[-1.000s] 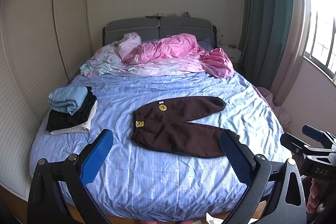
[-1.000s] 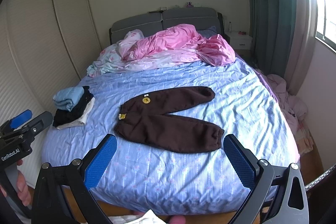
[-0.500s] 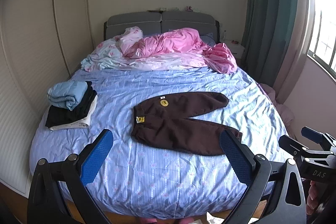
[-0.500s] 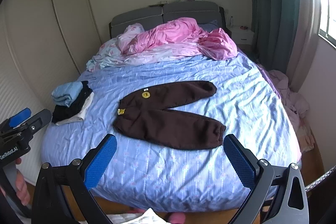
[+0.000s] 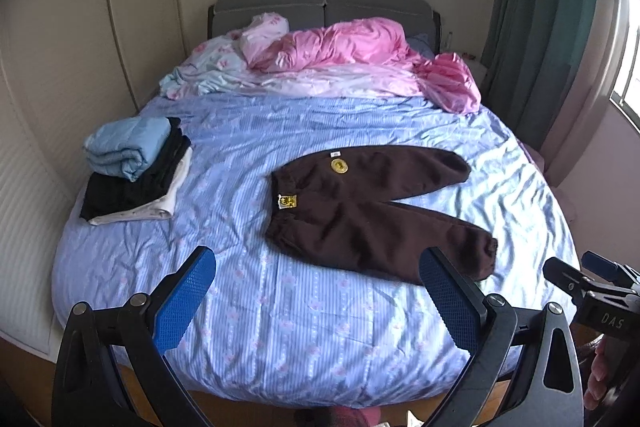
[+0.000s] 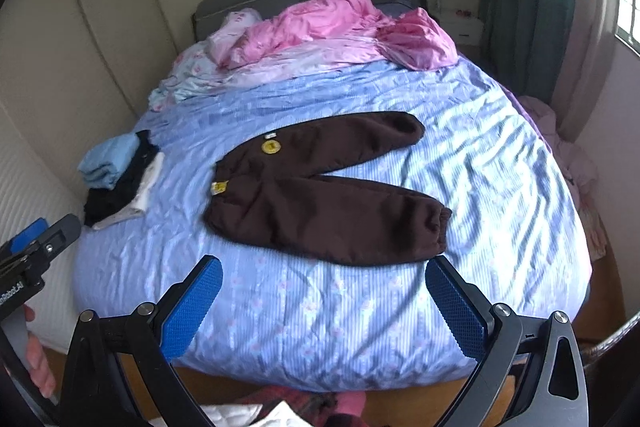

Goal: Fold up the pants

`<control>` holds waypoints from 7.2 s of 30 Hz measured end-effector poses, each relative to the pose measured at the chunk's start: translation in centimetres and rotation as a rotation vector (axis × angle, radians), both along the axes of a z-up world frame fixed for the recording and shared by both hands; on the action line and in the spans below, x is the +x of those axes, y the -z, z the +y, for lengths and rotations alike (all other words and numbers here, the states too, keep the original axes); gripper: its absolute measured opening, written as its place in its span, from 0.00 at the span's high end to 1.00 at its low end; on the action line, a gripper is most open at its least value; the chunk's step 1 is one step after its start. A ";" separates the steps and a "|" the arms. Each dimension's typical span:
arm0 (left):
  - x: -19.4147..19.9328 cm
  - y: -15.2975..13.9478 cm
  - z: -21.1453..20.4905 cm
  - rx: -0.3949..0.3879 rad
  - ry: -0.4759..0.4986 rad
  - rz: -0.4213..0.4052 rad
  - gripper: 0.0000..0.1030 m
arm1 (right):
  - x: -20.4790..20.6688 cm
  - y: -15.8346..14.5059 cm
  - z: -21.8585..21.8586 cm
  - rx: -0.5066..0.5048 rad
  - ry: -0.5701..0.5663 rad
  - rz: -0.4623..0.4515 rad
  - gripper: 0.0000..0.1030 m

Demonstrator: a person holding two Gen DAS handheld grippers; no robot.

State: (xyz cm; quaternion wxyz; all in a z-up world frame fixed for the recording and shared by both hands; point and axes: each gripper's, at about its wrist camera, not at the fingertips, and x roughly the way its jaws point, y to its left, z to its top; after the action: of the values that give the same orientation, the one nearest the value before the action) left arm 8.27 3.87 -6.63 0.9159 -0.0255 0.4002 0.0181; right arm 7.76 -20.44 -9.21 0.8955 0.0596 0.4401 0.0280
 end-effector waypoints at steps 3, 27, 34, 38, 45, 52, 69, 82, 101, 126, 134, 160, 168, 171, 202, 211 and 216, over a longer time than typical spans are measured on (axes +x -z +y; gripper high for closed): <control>2.9 2.1 1.3 -0.018 0.020 0.025 0.00 | 2.1 2.0 0.3 0.007 0.044 0.019 0.00; 21.2 27.0 3.1 -0.175 -0.081 0.531 0.13 | 15.3 26.7 -4.7 0.125 0.393 0.451 0.17; 23.1 30.6 3.1 -0.250 -0.134 0.616 0.24 | 16.9 30.2 -5.7 0.155 0.452 0.542 0.20; 23.4 31.4 2.9 -0.254 -0.150 0.649 0.39 | 17.5 31.6 -6.3 0.191 0.480 0.590 0.28; 23.3 30.2 2.7 -0.225 -0.168 0.652 0.81 | 18.9 29.7 -6.0 0.120 0.409 0.578 0.79; 22.9 25.5 2.3 -0.199 -0.152 0.591 0.87 | 19.2 23.7 -5.7 0.132 0.359 0.488 0.85; 28.9 15.3 3.6 -0.249 -0.184 0.357 0.88 | 27.1 10.3 -6.4 0.118 0.274 0.197 0.86; 42.1 19.2 4.4 -0.168 -0.248 0.398 0.88 | 44.6 15.4 -6.9 0.074 0.243 0.299 0.86; 42.1 13.6 -2.5 0.148 0.169 0.184 0.14 | 42.7 11.5 -6.6 -0.121 0.057 0.028 0.25; 49.5 28.2 -16.0 0.098 0.608 0.485 0.72 | 43.2 22.7 -18.4 0.103 0.123 0.165 0.28; 49.8 23.4 -15.4 0.058 0.575 0.383 0.85 | 44.2 23.8 -19.1 0.236 0.209 0.198 0.76; 45.7 20.0 -12.6 0.226 0.383 0.222 0.40 | 45.9 18.0 -16.6 0.036 0.081 0.104 0.42; 40.5 20.8 -10.4 0.272 0.319 0.248 0.40 | 49.9 22.4 -16.2 -0.119 0.186 0.237 0.45; 38.5 19.9 -9.7 0.265 0.309 0.219 0.38 | 49.1 20.9 -13.6 -0.298 0.191 0.210 0.45; 40.8 28.8 16.2 -0.486 0.106 0.347 0.29 | 41.8 19.8 18.3 -0.043 -0.284 0.137 0.31; 39.7 28.8 16.1 -0.564 0.132 0.371 0.68 | 42.5 21.8 19.5 -0.072 -0.228 0.187 0.31; 38.1 27.1 16.8 -0.531 0.146 0.346 0.70 | 42.9 22.1 20.3 -0.067 -0.230 0.184 0.31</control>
State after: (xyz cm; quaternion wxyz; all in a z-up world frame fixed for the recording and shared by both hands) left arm 46.32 20.67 -33.68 0.7944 -0.2314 0.5414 -0.1489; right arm 50.67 -0.17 -31.36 0.8439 -0.0188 0.5248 0.1099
